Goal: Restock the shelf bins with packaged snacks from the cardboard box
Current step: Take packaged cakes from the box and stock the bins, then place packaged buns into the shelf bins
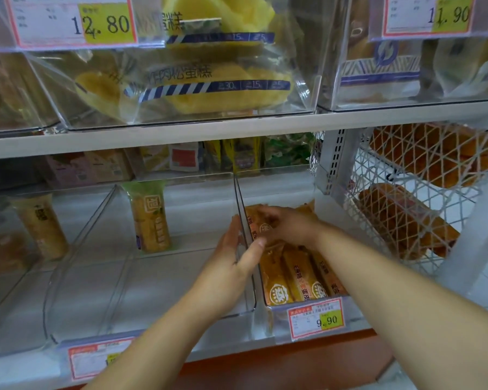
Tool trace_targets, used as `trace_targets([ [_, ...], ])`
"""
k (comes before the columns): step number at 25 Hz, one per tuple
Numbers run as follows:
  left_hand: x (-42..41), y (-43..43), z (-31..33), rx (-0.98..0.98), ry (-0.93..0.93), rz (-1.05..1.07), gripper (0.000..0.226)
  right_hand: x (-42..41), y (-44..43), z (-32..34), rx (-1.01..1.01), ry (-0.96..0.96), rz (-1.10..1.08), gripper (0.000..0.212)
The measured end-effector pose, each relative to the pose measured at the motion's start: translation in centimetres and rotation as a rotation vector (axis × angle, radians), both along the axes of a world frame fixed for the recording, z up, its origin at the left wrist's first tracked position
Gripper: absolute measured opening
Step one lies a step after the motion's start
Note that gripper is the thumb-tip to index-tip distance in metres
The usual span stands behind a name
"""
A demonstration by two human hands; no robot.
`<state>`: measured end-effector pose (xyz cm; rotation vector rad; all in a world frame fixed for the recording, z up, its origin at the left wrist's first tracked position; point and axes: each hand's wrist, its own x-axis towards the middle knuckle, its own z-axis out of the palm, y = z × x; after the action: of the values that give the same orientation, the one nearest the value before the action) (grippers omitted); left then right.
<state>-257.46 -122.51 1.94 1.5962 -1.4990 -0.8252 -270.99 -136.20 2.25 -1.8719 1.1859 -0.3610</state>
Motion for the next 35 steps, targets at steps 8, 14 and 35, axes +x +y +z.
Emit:
trace_targets([
  [8,-0.2,0.7,1.0,-0.029,0.024,-0.025,0.048,-0.8,2.9,1.4,-0.2,0.036,-0.121,0.06],
  [14,1.6,10.6,1.4,-0.276,-0.27,-0.004,0.064,-3.9,13.8,3.3,-0.448,-0.336,-0.198,0.03],
  [35,5.0,29.3,-13.4,0.389,-0.627,-0.523,0.08,0.8,28.1,-15.9,0.073,0.787,0.559,0.053],
])
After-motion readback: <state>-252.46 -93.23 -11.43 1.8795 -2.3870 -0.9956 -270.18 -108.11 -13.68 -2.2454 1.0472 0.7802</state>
